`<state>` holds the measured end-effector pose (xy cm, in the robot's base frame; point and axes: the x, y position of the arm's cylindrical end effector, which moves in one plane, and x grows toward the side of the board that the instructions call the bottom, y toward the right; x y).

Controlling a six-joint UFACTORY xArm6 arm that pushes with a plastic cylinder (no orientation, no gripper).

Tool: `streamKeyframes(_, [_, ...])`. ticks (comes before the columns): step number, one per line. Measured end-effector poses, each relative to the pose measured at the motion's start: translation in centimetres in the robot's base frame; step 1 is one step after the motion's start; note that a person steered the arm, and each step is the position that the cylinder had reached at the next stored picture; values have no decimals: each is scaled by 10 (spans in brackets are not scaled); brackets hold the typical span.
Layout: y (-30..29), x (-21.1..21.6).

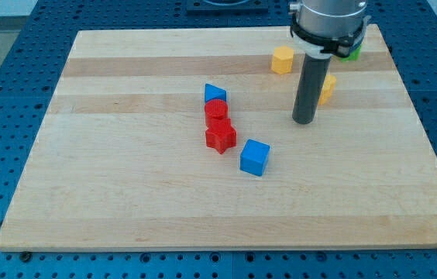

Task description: Move the yellow heart downwards of the board

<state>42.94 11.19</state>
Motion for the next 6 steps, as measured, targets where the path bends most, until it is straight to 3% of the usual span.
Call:
streamKeyframes(1, [-19,-29])
streamKeyframes(2, [-30,-92])
streamKeyframes(3, [26,-135])
streamKeyframes(6, [43,-29])
